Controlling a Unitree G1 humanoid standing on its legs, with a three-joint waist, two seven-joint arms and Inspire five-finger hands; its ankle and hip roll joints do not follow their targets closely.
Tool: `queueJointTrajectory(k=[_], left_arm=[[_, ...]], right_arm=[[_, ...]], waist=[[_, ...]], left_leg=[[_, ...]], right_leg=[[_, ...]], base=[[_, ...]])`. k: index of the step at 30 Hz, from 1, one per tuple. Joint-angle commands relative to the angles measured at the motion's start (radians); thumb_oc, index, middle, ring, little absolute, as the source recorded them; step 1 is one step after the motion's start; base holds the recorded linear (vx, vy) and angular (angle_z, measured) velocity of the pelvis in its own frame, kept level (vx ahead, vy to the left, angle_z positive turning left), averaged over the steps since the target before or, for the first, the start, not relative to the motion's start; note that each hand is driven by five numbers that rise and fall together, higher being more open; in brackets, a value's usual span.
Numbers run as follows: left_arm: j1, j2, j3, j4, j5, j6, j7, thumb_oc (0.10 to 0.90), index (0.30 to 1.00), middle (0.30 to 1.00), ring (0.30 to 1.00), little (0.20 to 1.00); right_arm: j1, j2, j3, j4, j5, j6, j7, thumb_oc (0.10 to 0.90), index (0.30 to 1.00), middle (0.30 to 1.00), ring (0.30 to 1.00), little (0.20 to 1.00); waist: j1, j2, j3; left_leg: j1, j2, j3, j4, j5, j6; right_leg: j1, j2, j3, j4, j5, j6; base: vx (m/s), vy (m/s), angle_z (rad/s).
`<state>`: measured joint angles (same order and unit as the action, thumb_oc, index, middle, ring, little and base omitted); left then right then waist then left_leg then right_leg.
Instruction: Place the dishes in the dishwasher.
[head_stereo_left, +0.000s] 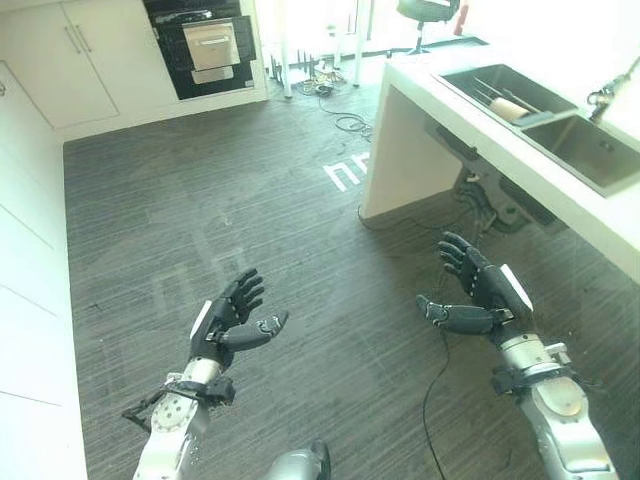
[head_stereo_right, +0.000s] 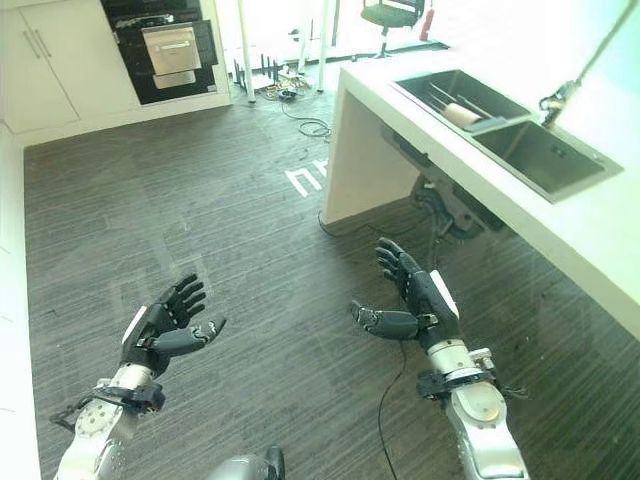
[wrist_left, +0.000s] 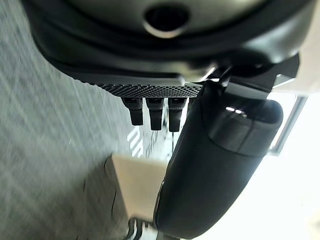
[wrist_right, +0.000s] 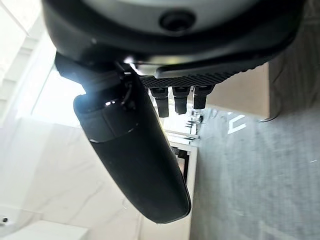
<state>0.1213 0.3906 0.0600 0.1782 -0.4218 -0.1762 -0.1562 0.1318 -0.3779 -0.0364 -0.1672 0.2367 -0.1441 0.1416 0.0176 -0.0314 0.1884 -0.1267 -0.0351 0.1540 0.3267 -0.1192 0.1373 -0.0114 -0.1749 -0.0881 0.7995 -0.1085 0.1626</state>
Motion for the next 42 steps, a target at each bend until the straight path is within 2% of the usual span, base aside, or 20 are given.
queueJointTrajectory(k=[1,3,5,6,9,13,15,19,20,21,23,25,26,27,29,31,33,35,38,42], left_arm=[[0.025,0.057,-0.012,-0.129,0.035,-0.077,0.012,0.8,0.9,0.9,0.9,0.9],[0.017,0.064,-0.008,-0.139,0.024,-0.062,0.007,0.8,0.9,0.9,0.9,0.9],[0.019,0.078,-0.006,-0.173,0.029,-0.054,-0.016,0.8,0.9,0.9,0.9,0.9],[0.023,0.085,-0.02,-0.194,0.028,-0.058,-0.005,0.8,0.9,0.9,0.9,0.9],[0.029,0.086,-0.036,-0.219,0.026,-0.063,0.019,0.8,0.9,0.9,0.9,0.9],[0.025,0.08,-0.056,-0.216,0.02,-0.054,0.042,0.8,0.9,0.9,0.9,0.9],[0.018,0.071,-0.056,-0.211,-0.013,-0.047,0.04,0.8,0.9,0.9,0.9,0.9],[0.014,0.058,-0.062,-0.224,-0.044,-0.112,0.039,0.8,0.9,0.9,0.9,0.9],[0.018,0.05,-0.053,-0.241,-0.067,-0.136,0.048,0.8,0.9,0.9,0.9,0.9],[0.022,0.043,-0.044,-0.254,-0.081,-0.16,0.049,0.8,0.9,0.9,0.9,0.9],[0.017,0.032,-0.046,-0.273,-0.085,-0.195,0.051,0.8,0.9,0.9,0.9,0.9],[0.006,0.02,-0.049,-0.285,-0.066,-0.224,0.052,0.8,0.9,0.9,0.9,0.9],[0.004,0.018,-0.044,-0.294,-0.068,-0.226,0.053,0.8,0.9,0.9,0.9,0.9],[0.011,0.021,-0.024,-0.329,-0.084,-0.221,0.058,0.8,0.9,0.9,0.9,0.9],[0.009,0.022,-0.018,-0.336,-0.093,-0.221,0.055,0.8,0.9,0.9,0.9,0.9],[0.009,0.017,-0.025,-0.341,-0.098,-0.22,0.069,0.8,0.9,0.9,0.9,0.9],[0.028,-0.001,-0.035,-0.342,-0.111,-0.232,0.076,0.8,0.9,0.9,0.9,0.9],[0.032,-0.015,-0.047,-0.34,-0.106,-0.258,0.07,0.8,0.9,0.9,0.9,0.9],[-0.002,0.004,-0.053,-0.342,-0.049,-0.269,0.096,0.8,0.9,0.9,0.9,0.9],[-0.065,0.065,-0.057,-0.356,-0.004,-0.227,0.049,0.8,0.9,0.9,0.9,0.9]], right_arm=[[-0.04,-0.055,-0.01,-0.045,-0.013,-0.097,-0.037,0.8,0.9,0.9,0.9,0.9],[-0.041,-0.068,-0.01,-0.045,-0.005,-0.092,-0.048,0.8,0.9,0.9,0.9,0.9],[-0.034,-0.098,-0.036,-0.049,0.041,-0.118,-0.048,0.8,0.9,0.9,0.9,0.9],[-0.035,-0.111,-0.037,-0.054,0.055,-0.135,-0.06,0.8,0.9,0.9,0.9,0.9],[-0.041,-0.111,-0.028,-0.073,0.056,-0.147,-0.073,0.8,0.9,0.9,0.9,0.9],[-0.064,-0.12,-0.001,-0.06,0.044,-0.136,-0.099,0.8,0.9,0.9,0.9,0.9],[-0.081,-0.128,0.001,-0.058,0.018,-0.119,-0.107,0.8,0.9,0.9,0.9,0.9],[-0.08,-0.143,-0.018,-0.063,0.032,-0.127,-0.099,0.8,0.9,0.9,0.9,0.9],[-0.074,-0.154,-0.029,-0.068,0.041,-0.131,-0.083,0.8,0.9,0.9,0.9,0.9],[-0.07,-0.159,-0.036,-0.073,0.035,-0.147,-0.071,0.8,0.9,0.9,0.9,0.9],[-0.074,-0.166,-0.038,-0.083,0.032,-0.161,-0.069,0.8,0.9,0.9,0.9,0.9],[-0.087,-0.171,-0.037,-0.088,0.03,-0.161,-0.084,0.8,0.9,0.9,0.9,0.9],[-0.096,-0.174,-0.036,-0.088,0.035,-0.159,-0.087,0.8,0.9,0.9,0.9,0.9],[-0.122,-0.18,-0.033,-0.094,0.034,-0.143,-0.082,0.8,0.9,0.9,0.9,0.9],[-0.123,-0.173,-0.041,-0.1,0.038,-0.139,-0.069,0.8,0.9,0.9,0.9,0.9],[-0.125,-0.166,-0.039,-0.11,0.043,-0.136,-0.052,0.8,0.9,0.9,0.9,0.9],[-0.132,-0.17,-0.027,-0.122,0.068,-0.139,-0.03,0.8,0.9,0.9,0.9,0.9],[-0.14,-0.177,-0.021,-0.131,0.083,-0.146,-0.024,0.8,0.9,0.9,0.9,0.9],[-0.132,-0.18,-0.025,-0.154,0.104,-0.148,-0.008,0.8,0.9,0.9,0.9,0.9],[-0.098,-0.152,-0.052,-0.178,0.09,-0.162,-0.06,0.8,0.9,0.9,0.9,0.9]], waist=[[-0.007,0.044,-0.067],[-0.012,0.041,-0.058],[-0.029,0.016,-0.018],[-0.039,-0.006,0.004],[-0.051,-0.017,0.013],[-0.056,-0.021,-0.015],[-0.067,-0.015,-0.043],[-0.066,-0.013,-0.072],[-0.063,-0.013,-0.075],[-0.058,-0.02,-0.074],[-0.047,-0.032,-0.066],[-0.03,-0.035,-0.043],[-0.021,-0.041,-0.039],[-0.014,-0.041,-0.034],[-0.019,-0.015,-0.031],[-0.014,0.019,-0.029],[0.003,0.038,-0.029],[0.013,0.043,-0.027],[0.004,0.038,-0.035],[0.017,0.009,-0.058]], left_leg=[[0.009,0.046,-0.099,-0.027,-0.085,-0.09],[0.022,0.052,-0.088,-0.027,-0.087,-0.095],[0.069,0.061,-0.049,-0.027,-0.122,-0.111],[0.098,0.049,-0.022,-0.027,-0.152,-0.114],[0.152,0.045,-0.006,-0.027,-0.21,-0.105],[0.221,0.056,-0.006,-0.027,-0.234,-0.113],[0.269,0.081,-0.001,-0.027,-0.24,-0.133],[0.319,0.131,0.035,-0.027,-0.064,-0.185],[0.348,0.14,0.044,-0.002,0.03,-0.207],[0.309,0.149,0.049,0.084,0.086,-0.22],[0.211,0.161,0.053,0.26,0.118,-0.225],[0.084,0.153,0.017,0.34,0.078,-0.203],[0.054,0.134,0.017,0.315,0.069,-0.19],[0.058,0.123,0.067,0.105,0.071,-0.181],[0.033,0.146,0.058,-0.027,0.074,-0.197],[-0.059,0.165,-0.037,-0.027,0.054,-0.222],[-0.155,0.176,-0.132,-0.027,0.084,-0.242],[-0.182,0.191,-0.133,-0.027,0.107,-0.247],[-0.157,0.197,-0.09,-0.027,0.047,-0.225],[-0.122,0.13,-0.091,-0.027,-0.003,-0.167]], right_leg=[[-0.081,0.06,-0.078,-0.097,0.09,-0.029],[-0.088,0.079,-0.112,-0.235,0.065,-0.037],[-0.129,0.051,-0.179,-0.5,0.097,-0.03],[-0.238,-0.014,-0.18,-0.5,0.123,-0.006],[-0.336,-0.068,-0.166,-0.5,0.126,0.006],[-0.282,-0.049,-0.168,-0.5,0.126,0.006],[-0.258,-0.019,-0.173,-0.5,0.102,-0.018],[-0.206,0.028,-0.169,-0.5,0.034,-0.074],[-0.177,0.046,-0.162,-0.5,0.003,-0.096],[-0.156,0.056,-0.152,-0.5,-0.017,-0.117],[-0.123,0.064,-0.147,-0.5,-0.04,-0.144],[-0.081,0.076,-0.14,-0.5,-0.056,-0.15],[-0.074,0.074,-0.129,-0.5,-0.058,-0.146],[-0.057,0.081,-0.098,-0.5,-0.079,-0.13],[-0.044,0.107,-0.078,-0.5,-0.096,-0.119],[-0.026,0.142,-0.051,-0.5,-0.118,-0.114],[0.012,0.174,-0.008,-0.5,-0.153,-0.122],[0.048,0.173,-0.001,-0.5,-0.179,-0.123],[0.093,0.12,-0.021,-0.5,-0.194,-0.092],[0.158,0.062,-0.055,-0.5,-0.14,-0.03]], base=[[0.29,0.124,-0.27],[0.23,-0.089,-0.38],[0.35,-0.331,-0.18],[0.37,-0.4,-0.2],[0.39,-0.326,-0.22],[0.44,-0.311,-0.01],[0.44,-0.322,0.09],[0.42,-0.341,-0.21],[0.34,-0.313,-0.65],[0.37,-0.344,-0.74],[0.23,-0.255,-0.64],[0.2,-0.14,-0.27],[0.36,0.019,-0.18],[0.36,0.094,-0.33],[0.34,0.187,-0.47],[0.29,0.214,-0.32],[0.41,0.263,-0.54],[0.4,0.288,-0.89],[0.5,0.439,-0.82],[0.41,0.337,-0.17]])
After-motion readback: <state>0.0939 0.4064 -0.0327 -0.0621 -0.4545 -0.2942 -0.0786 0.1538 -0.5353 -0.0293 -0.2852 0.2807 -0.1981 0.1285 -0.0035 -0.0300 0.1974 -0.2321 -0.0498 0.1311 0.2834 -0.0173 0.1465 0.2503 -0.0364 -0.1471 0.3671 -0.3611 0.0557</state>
